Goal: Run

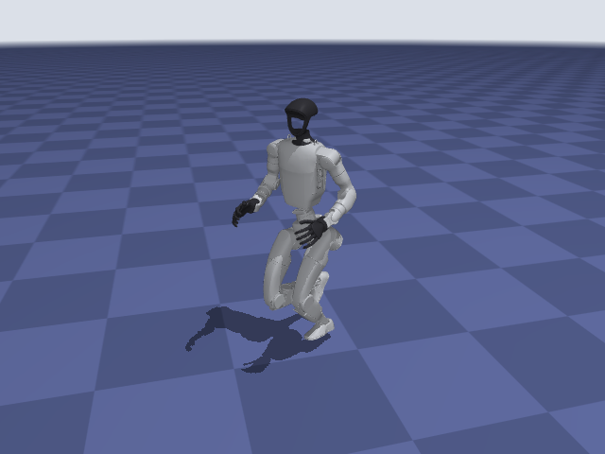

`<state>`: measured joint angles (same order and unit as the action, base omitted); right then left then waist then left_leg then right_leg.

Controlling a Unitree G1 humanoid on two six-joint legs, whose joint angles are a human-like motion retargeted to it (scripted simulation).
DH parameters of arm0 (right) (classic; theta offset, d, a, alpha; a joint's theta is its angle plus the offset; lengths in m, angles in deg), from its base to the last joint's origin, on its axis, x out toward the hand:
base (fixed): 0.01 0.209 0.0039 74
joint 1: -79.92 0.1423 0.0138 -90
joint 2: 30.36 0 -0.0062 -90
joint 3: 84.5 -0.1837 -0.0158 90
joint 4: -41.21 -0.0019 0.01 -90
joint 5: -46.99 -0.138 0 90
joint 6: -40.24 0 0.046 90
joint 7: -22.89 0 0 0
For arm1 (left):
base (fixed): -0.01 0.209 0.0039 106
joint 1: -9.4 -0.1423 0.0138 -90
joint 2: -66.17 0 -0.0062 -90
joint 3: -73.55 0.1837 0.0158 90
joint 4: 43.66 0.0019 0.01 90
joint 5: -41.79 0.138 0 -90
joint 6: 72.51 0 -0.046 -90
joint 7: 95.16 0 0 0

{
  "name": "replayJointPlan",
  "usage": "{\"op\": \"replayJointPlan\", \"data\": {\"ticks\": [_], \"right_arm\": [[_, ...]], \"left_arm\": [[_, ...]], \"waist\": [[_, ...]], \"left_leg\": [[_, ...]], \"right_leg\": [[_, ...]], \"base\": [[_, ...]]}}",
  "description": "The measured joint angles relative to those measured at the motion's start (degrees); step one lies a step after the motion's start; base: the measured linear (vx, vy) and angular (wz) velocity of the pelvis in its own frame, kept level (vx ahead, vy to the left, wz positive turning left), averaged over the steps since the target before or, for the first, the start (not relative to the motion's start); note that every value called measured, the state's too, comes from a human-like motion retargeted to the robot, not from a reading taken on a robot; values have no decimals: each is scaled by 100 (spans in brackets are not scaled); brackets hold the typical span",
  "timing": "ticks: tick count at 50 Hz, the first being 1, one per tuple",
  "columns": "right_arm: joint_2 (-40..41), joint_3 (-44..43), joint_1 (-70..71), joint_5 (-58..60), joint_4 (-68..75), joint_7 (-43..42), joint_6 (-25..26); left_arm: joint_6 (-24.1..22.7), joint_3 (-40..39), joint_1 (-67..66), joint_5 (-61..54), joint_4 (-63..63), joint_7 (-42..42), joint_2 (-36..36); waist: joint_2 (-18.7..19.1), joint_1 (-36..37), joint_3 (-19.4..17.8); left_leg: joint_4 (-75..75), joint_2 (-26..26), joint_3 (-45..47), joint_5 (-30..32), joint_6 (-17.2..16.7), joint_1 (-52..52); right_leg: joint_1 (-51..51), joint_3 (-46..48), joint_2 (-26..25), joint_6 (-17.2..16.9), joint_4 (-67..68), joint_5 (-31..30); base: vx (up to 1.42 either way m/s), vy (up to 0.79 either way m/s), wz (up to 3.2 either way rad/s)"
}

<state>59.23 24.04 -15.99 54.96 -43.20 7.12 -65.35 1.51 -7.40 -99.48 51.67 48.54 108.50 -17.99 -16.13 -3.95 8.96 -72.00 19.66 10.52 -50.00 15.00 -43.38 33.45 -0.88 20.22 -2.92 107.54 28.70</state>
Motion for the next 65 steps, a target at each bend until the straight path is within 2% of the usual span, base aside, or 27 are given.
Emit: {"op": "replayJointPlan", "data": {"ticks": [3, 6, 7, 10, 12, 14, 16, 18, 20, 23, 25, 28, 32, 35, 38, 40, 42, 45, 48, 50, 53, 55, 56, 58, 60, 62, 65], "right_arm": [[-97, -17, -556, -10, 553, 59, -4], [-380, -88, -1249, -247, 749, 128, -72], [-477, -132, -1478, -337, 770, 147, -85], [-650, -327, -2093, -605, 781, 191, -91], [-663, -498, -2405, -766, 730, 185, -91], [-620, -591, -2492, -858, 666, 111, -75], [-569, -603, -2356, -860, 584, 4, -71], [-516, -568, -1977, -784, 501, -144, -43], [-479, -519, -1345, -620, 445, -317, 22], [-445, -440, 106, -333, 417, -562, 118], [-459, -431, 780, -323, 150, -655, 87], [-459, -442, 1262, -496, -477, -719, -15], [-392, -378, 1292, -697, -1164, -616, -210], [-315, -289, 1084, -699, -1386, -460, -303], [-210, -170, 663, -508, -1286, -312, -304], [-131, -94, 324, -320, -1097, -203, -249], [-44, -51, 80, -109, -736, -113, -165], [-74, -7, -392, -20, -171, 19, -95], [-374, -50, -1041, -289, -18, 205, -166], [-590, -137, -1507, -516, -48, 293, -176], [-739, -343, -2091, -801, -87, 345, -191], [-754, -492, -2320, -931, -159, 302, -193], [-744, -532, -2304, -948, -212, 238, -193], [-725, -559, -2155, -915, -322, 105, -202], [-715, -567, -1738, -771, -434, -91, -178], [-692, -581, -1009, -497, -488, -332, -78], [-581, -600, 403, -166, -549, -643, 63]], "left_arm": [[111, 49, 1101, 101, 45, 371, -62], [70, 54, 1776, 16, -224, 518, -141], [13, 67, 1926, -27, -336, 526, -161], [-282, 191, 2174, -153, -662, 429, -170], [-454, 341, 2156, -193, -845, 283, -202], [-516, 465, 2056, -225, -971, 130, -220], [-487, 572, 1862, -235, -986, 0, -253], [-354, 642, 1584, -218, -869, -105, -289], [-155, 659, 1240, -166, -636, -188, -307], [29, 498, 711, -133, -349, -303, -201], [1, 362, 167, -208, -347, -400, -62], [-168, 137, -691, -420, -483, -542, 212], [-324, -105, -1468, -660, -530, -630, 366], [-308, -179, -1701, -711, -586, -515, 250], [-317, -160, -1547, -522, -684, -313, 110], [-297, -134, -1206, -290, -764, -114, 36], [-172, -39, -396, 63, -658, 204, 8], [-30, 87, 833, 328, -514, 546, 34], [17, 104, 1692, 288, -656, 674, 4], [-98, 149, 2034, 194, -839, 679, -21], [-427, 346, 2197, 76, -1093, 563, -46], [-585, 524, 2136, 37, -1242, 427, -56], [-611, 598, 2065, 19, -1292, 339, -48], [-596, 738, 1837, 14, -1294, 187, -47], [-462, 836, 1521, 38, -1167, 25, -27], [-252, 842, 1141, 109, -918, -110, 24], [-90, 632, 484, 122, -615, -297, 159]], "waist": [[30, -445, 52], [419, -578, 84], [633, -566, 73], [1408, -479, 55], [1746, -390, 98], [1943, -269, 109], [1990, -114, 64], [1958, 109, -40], [1866, 386, -191], [1711, 875, -284], [1495, 1103, -255], [923, 1183, -247], [332, 1159, -83], [100, 973, 5], [70, 783, -35], [66, 611, -104], [42, 371, -234], [-22, -168, -239], [281, -456, -158], [738, -468, -151], [1514, -396, -90], [1837, -290, -23], [1919, -218, -30], [1974, -53, -80], [1924, 181, -198], [1821, 503, -357], [1646, 1044, -405]], "left_leg": [[575, 181, -120, 0, 0, 775], [1002, 48, -174, 0, -32, 1861], [1035, -135, -192, 61, -131, 2207], [798, -1129, -315, 696, -884, 2951], [328, -1661, -376, 1469, -1277, 3047], [-385, -2082, -410, 2014, -1385, 2993], [-1258, -2413, -385, 2193, -1252, 2854], [-2236, -2732, -360, 2029, -960, 2566], [-3169, -3004, -369, 1586, -559, 2063], [-3764, -3259, -442, 803, -53, 689], [-3451, -3058, -428, 462, -2, -48], [-1913, -2191, 22, 433, 0, -522], [580, -1043, 374, 847, -395, -620], [1513, -382, 406, 1051, -463, -433], [785, -193, 414, 855, -161, -373], [256, -155, 338, 482, 0, -185], [33, -173, 205, 122, 0, 89], [329, 9, 51, 0, 0, 663], [852, -19, -15, 0, 0, 1765], [927, -458, -83, 174, -315, 2523], [494, -1530, -264, 1219, -1167, 3113], [-112, -2061, -380, 2119, -1520, 3111], [-539, -2274, -406, 2370, -1526, 3046], [-1473, -2649, -375, 2567, -1364, 2885], [-2485, -2997, -350, 2284, -1007, 2550], [-3353, -3263, -369, 1615, -529, 1891], [-3658, -3366, -383, 742, -16, 385]], "right_leg": [[1071, -299, 97, 288, 161, 615], [1649, -289, -427, 312, -529, 1051], [1719, -172, -719, 295, -932, 1152], [1709, 381, -1813, 233, -2527, 1234], [1665, 544, -2385, 192, -3378, 1137], [1611, 638, -2759, 295, -3642, 1091], [1543, 666, -2957, 537, -3360, 1250], [1407, 651, -3089, 853, -2904, 1618], [1173, 596, -3171, 1105, -2541, 2075], [838, 450, -3307, 1154, -2772, 2130], [402, 294, -3191, 1020, -2943, 2130], [-514, 78, -2469, 500, -3186, 1871], [-1221, 45, -1521, -273, -3311, 643], [-1397, 49, -968, -562, -2822, -51], [-1350, 134, -546, -461, -1796, -198], [-1145, 187, -272, -249, -1018, -60], [-584, 128, -83, 48, -351, 211], [582, -133, 126, 397, 157, 829], [1424, -234, -299, 473, -407, 1318], [1594, 47, -959, 456, -1341, 1506], [1539, 540, -2171, 366, -3168, 1430], [1485, 665, -2751, 330, -3964, 1246], [1445, 707, -2911, 400, -3980, 1210], [1372, 733, -3111, 621, -3643, 1309], [1208, 703, -3221, 943, -3107, 1679], [939, 635, -3286, 1181, -2774, 2097], [499, 457, -3365, 1205, -3019, 2130]], "base": [[-4, 3, 23], [12, 10, -49], [17, 5, -77], [13, -6, -51], [2, -10, -15], [-5, -8, 0], [-8, -6, 8], [-7, -5, 11], [-8, -6, 14], [-9, -4, 3], [2, 0, 44], [10, 10, 115], [7, 10, 108], [-1, 6, 69], [-4, 2, 18], [-3, -3, 4], [-9, -8, 22], [-8, -2, 40], [8, 9, -39], [17, 4, -96], [10, -9, -65], [-3, -10, -25], [-7, -8, -16], [-8, -5, -9], [-6, -5, -3], [-8, -5, -6], [-6, -1, -10]]}}
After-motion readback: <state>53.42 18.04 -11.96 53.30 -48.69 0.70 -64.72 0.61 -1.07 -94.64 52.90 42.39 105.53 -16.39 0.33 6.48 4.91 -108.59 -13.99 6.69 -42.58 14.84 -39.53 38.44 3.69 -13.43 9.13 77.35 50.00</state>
